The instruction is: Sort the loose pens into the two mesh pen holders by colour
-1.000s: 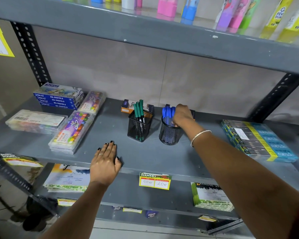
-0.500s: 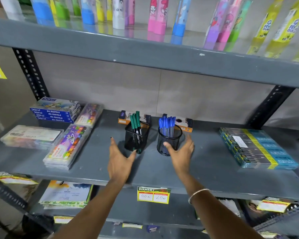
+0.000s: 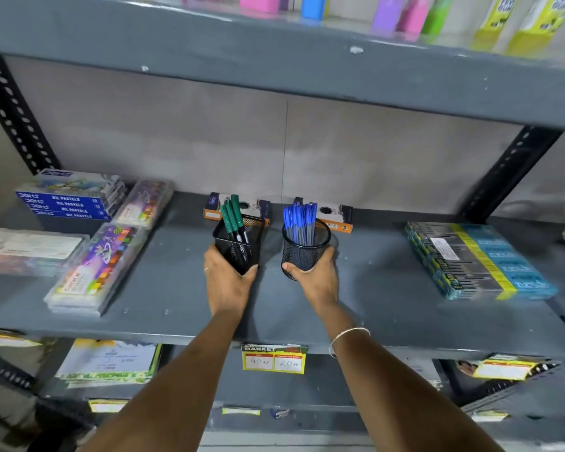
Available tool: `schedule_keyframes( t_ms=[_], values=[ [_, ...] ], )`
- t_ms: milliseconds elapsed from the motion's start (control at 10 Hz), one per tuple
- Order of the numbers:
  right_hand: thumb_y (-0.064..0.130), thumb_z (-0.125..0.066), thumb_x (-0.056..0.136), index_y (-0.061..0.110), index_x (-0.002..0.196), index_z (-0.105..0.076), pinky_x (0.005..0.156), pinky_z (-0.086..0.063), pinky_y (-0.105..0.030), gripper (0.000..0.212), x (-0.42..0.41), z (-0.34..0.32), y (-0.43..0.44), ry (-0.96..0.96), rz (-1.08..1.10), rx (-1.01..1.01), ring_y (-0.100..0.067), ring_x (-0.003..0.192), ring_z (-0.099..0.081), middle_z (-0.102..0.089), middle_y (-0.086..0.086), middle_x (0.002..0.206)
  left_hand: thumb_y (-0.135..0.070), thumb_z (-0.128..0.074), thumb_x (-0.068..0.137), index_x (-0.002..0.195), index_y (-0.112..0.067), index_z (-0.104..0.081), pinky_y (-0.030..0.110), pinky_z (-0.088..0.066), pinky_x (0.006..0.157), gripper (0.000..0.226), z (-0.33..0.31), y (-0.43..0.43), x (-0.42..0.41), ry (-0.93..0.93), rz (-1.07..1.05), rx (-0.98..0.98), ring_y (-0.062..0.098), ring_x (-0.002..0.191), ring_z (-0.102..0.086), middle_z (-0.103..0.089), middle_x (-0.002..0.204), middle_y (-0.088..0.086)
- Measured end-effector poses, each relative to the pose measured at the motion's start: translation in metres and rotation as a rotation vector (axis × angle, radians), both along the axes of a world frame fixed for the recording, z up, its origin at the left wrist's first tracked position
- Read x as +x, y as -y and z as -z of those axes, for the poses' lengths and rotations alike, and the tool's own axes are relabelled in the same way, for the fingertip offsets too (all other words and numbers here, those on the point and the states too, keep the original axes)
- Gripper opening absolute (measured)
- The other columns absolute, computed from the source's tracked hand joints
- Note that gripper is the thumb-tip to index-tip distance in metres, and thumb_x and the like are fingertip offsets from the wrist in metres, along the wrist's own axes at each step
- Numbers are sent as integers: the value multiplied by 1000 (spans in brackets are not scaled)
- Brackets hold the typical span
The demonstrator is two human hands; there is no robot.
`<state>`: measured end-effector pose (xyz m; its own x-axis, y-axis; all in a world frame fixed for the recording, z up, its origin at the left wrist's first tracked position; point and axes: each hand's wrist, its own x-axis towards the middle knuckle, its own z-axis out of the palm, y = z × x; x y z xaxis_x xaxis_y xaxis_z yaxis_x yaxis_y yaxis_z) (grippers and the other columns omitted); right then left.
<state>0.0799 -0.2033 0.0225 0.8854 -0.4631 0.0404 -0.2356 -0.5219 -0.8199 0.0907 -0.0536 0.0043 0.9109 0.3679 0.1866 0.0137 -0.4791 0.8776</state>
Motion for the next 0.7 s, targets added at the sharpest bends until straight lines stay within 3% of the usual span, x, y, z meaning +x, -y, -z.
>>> schedule_keyframes(
  t_ms=[300,500,600,700],
  values=[
    [27,-83,66,10,126,-39,92,-47,-31,76,-57,-17,6,-26,-41,34,-29,118,-58,-59,-5,130,-24,-85,60,111,-3,-40,46,-46,79,71,-9,5,-50,-50,-33,26,37,102,-52,-55,110,19],
    [28,-83,67,10,129,-36,99,-45,-35,80,-113,-22,12,-69,-4,63,-29,122,-55,-57,-5,133,-25,-84,62,110,-7,-38,49,-50,74,69,-20,12,-101,-99,-42,9,37,100,-54,-55,108,16],
    [30,-85,64,9,134,-33,103,-42,-36,90,-119,-26,11,-78,-38,99,-29,128,-51,-52,-6,137,-27,-84,63,123,-7,-32,51,-48,79,81,-21,11,-104,-131,-22,-10,38,107,-51,-52,119,17],
    [36,-84,64,9,146,-19,113,-33,-41,109,-120,-33,12,-41,-47,126,-29,140,-33,-36,-10,150,-31,-83,65,138,-3,-18,52,-43,89,102,-25,12,-107,-133,-41,9,39,117,-44,-41,135,18]
  ],
)
